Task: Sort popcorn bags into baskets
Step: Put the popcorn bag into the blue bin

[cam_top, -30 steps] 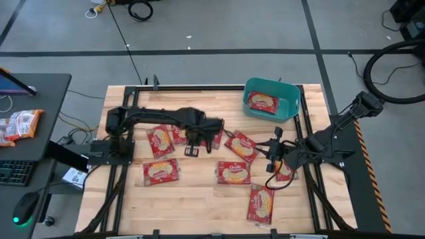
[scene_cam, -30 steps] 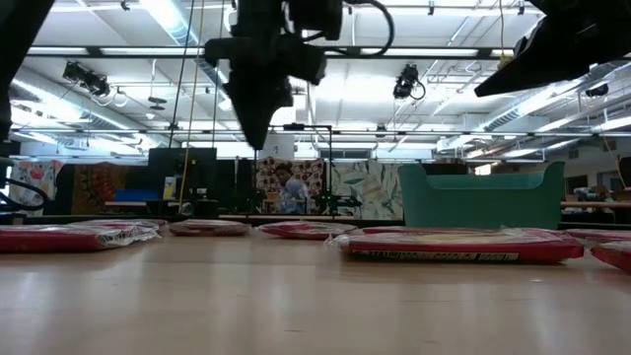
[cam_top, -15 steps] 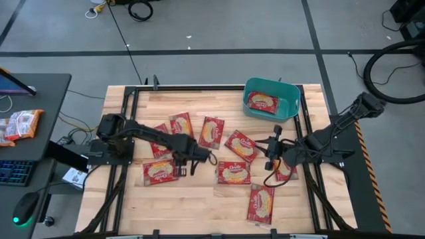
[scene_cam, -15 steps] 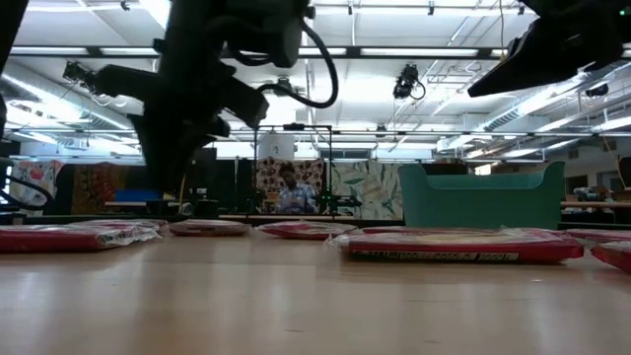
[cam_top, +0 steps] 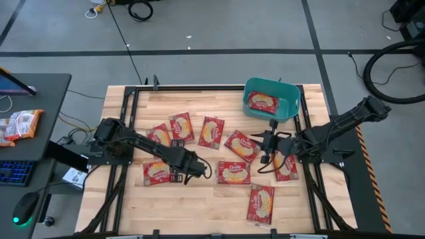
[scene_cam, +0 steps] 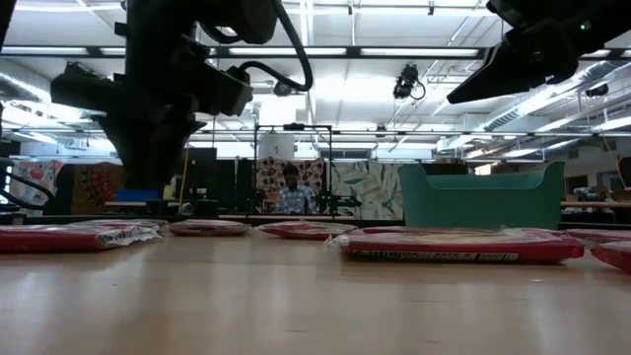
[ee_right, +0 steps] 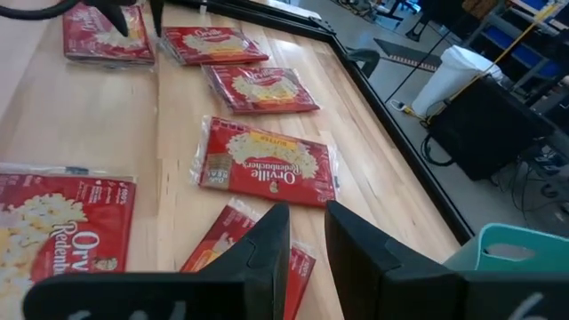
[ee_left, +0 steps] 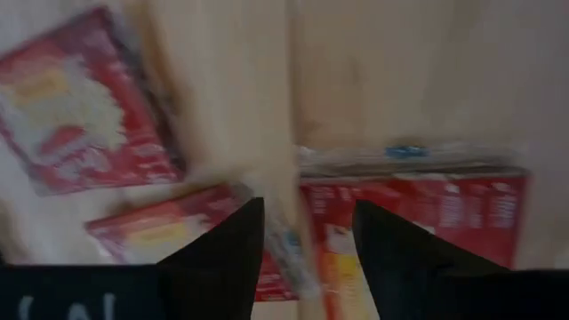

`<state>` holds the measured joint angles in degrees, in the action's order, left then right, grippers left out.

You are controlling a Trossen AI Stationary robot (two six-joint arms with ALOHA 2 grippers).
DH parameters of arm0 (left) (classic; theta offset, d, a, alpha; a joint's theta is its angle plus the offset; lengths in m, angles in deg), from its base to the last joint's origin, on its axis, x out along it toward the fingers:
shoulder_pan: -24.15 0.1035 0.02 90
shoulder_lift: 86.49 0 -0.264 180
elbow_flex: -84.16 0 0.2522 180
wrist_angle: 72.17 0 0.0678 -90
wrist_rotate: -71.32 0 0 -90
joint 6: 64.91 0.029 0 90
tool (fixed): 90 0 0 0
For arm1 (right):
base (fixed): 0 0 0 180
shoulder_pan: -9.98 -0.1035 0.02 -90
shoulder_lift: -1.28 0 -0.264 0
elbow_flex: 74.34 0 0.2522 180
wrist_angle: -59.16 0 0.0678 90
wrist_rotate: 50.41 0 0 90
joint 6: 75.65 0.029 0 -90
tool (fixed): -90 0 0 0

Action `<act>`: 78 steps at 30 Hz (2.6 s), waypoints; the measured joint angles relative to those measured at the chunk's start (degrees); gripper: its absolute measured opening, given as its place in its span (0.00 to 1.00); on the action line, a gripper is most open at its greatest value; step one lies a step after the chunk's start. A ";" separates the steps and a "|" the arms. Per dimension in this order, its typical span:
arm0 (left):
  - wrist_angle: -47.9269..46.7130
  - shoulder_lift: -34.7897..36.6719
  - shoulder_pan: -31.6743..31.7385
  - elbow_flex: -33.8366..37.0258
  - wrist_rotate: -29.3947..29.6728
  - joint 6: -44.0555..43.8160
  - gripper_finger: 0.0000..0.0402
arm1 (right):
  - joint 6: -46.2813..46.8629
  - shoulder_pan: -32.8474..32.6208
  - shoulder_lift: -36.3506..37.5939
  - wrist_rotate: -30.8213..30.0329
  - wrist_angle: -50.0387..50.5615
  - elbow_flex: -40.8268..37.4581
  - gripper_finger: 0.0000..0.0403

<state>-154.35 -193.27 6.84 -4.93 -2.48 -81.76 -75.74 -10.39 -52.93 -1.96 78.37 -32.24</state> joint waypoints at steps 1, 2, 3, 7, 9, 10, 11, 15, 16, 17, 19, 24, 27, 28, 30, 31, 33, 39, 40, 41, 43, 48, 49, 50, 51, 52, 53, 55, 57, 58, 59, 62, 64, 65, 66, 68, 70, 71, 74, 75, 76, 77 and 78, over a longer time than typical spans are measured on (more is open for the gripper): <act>-0.03 0.00 0.13 0.07 0.51 1.57 0.44 | -0.34 0.54 0.00 0.85 -0.45 0.00 0.20; 0.37 0.00 0.27 0.49 0.75 3.57 0.43 | -0.73 1.10 0.00 1.71 -0.83 0.00 0.20; 0.86 0.02 0.57 1.24 0.66 5.80 0.42 | -1.18 1.62 0.00 2.68 -1.10 0.00 0.20; 2.38 -0.04 3.18 6.45 -3.28 14.09 0.40 | -1.45 3.19 0.00 6.10 -1.34 0.01 0.20; 2.89 -0.04 5.10 8.83 -5.05 17.53 0.39 | -1.45 3.63 0.00 6.98 -1.34 0.00 0.20; 3.30 -0.05 6.09 9.57 -6.00 18.95 0.38 | -1.45 3.77 0.00 7.09 -1.34 0.02 0.20; 3.71 -0.07 7.06 10.14 -6.27 19.69 0.37 | -1.45 3.90 0.00 7.11 -1.34 0.02 0.20; 4.41 -0.04 10.41 10.48 -6.34 20.47 0.36 | -1.23 4.14 0.00 7.11 -1.34 0.02 0.20; 4.73 -0.05 11.21 10.50 -6.35 20.27 0.36 | -1.23 4.14 0.00 7.12 -1.34 0.01 0.20; 5.29 -0.04 12.01 10.51 -6.30 19.82 0.35 | -1.21 4.14 0.00 7.13 -1.34 0.02 0.20; 6.82 -0.05 13.47 10.51 -6.06 17.90 0.35 | -1.12 4.14 0.00 7.13 -1.34 0.02 0.20; 8.36 -0.05 15.88 10.50 -3.95 12.70 0.35 | -0.98 4.14 0.00 7.16 -1.33 0.02 0.20; 8.42 -0.04 16.18 10.51 0.65 10.79 0.35 | -0.97 4.14 0.00 7.16 -1.32 0.02 0.20; 8.43 -0.04 16.08 10.50 2.04 10.31 0.35 | -0.97 4.14 0.00 7.16 -1.33 0.02 0.20; 8.41 -0.04 15.71 10.49 3.92 9.92 0.35 | -0.97 4.14 0.00 7.16 -1.32 0.02 0.20; 8.42 -0.05 15.38 10.51 4.78 9.74 0.35 | -0.97 4.14 0.00 7.18 -1.32 0.02 0.20; 8.48 -0.05 14.61 10.50 6.09 9.85 0.35 | -0.97 4.14 0.00 7.18 -1.32 0.02 0.20; 10.97 -0.04 12.72 11.91 11.93 16.15 0.35 | -0.40 4.14 0.00 7.25 -1.39 0.02 0.20; 11.86 -0.04 12.56 12.64 11.82 17.07 0.35 | -0.12 4.14 0.00 7.29 -1.39 0.02 0.20; 12.94 -0.04 12.58 13.44 11.30 17.79 0.35 | -0.10 4.14 0.00 7.33 -1.39 0.02 0.20; 14.68 -0.04 12.58 14.93 10.75 19.03 0.35 | -0.08 4.14 0.00 8.00 -1.34 0.02 0.20; 16.54 -0.04 12.75 16.04 10.84 19.05 0.35 | -0.29 4.14 0.00 8.69 -1.36 0.02 0.20; 17.02 -0.04 12.75 16.04 10.95 19.08 0.35 | -0.34 4.14 0.00 8.69 -1.34 0.02 0.20; 17.30 -0.04 12.75 16.04 10.97 19.28 0.35 | -0.34 4.14 0.00 8.69 -1.37 0.02 0.20; 17.46 -0.04 12.75 16.04 10.99 19.42 0.35 | -0.32 4.14 0.00 8.69 -1.37 0.02 0.20; 17.59 -0.04 12.76 16.04 11.02 19.49 0.35 | -0.24 4.14 0.00 8.69 -1.37 0.02 0.20; 17.82 -0.04 12.90 16.04 11.03 19.49 0.35 | -0.14 4.14 0.00 8.70 -1.36 0.02 0.20; 18.23 -0.02 13.00 16.04 11.04 18.85 0.35 | -0.14 4.13 0.00 8.70 -1.37 0.02 0.20; 18.51 -0.02 13.06 16.04 11.26 18.01 0.35 | -0.14 4.14 0.00 8.69 -1.37 0.02 0.20; 18.66 -0.02 13.06 16.04 11.49 17.45 0.35 | -0.14 4.14 -0.01 8.70 -1.37 0.02 0.20; 18.74 -0.02 13.06 16.04 11.78 17.04 0.35 | -0.14 4.14 -0.02 8.69 -1.37 0.02 0.20; 18.95 -0.04 13.06 16.04 12.08 15.94 0.30 | -0.14 4.14 -0.01 8.69 -1.37 0.02 0.20; 19.03 -0.04 13.08 16.04 12.32 15.63 0.24 | -0.14 4.14 -0.02 8.69 -1.37 0.02 0.20; 19.05 -0.04 13.08 16.04 12.42 15.51 0.21 | -0.14 4.14 0.00 8.69 -1.39 0.02 0.20; 19.05 -0.04 13.08 16.04 12.50 15.24 0.17 | -0.14 4.14 0.00 8.69 -1.43 0.02 0.20; 19.20 -0.04 13.33 16.04 12.50 14.53 0.08 | -0.14 4.14 0.00 8.69 -1.54 0.02 0.20; 19.23 -0.04 13.72 16.04 12.47 13.83 0.03 | -0.14 4.13 0.00 8.69 -1.54 0.02 0.20; 19.23 -0.04 13.94 16.04 12.47 13.26 0.02 | -0.14 4.14 -0.01 8.69 -1.54 0.02 0.20; 19.07 0.39 14.43 16.07 12.50 13.42 0.02 | -0.14 4.14 -0.02 8.69 -1.54 0.02 0.20; 18.93 0.96 14.65 16.03 12.45 13.59 0.01 | -0.14 4.14 0.00 8.69 -1.52 0.02 0.20; 18.71 1.66 14.93 15.62 12.42 14.07 0.01 | -0.14 4.14 0.00 8.69 -1.56 0.02 0.20; 18.67 2.60 15.21 15.05 12.24 14.30 0.01 | -0.14 4.14 -0.02 8.66 -1.54 0.02 0.20; 18.54 3.87 15.57 14.38 12.26 14.47 0.01 | -0.14 4.13 -0.01 8.66 -1.55 0.02 0.20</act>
<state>-135.82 -189.40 22.41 9.45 9.78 -67.29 -75.88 -6.27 -52.94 6.70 76.81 -32.22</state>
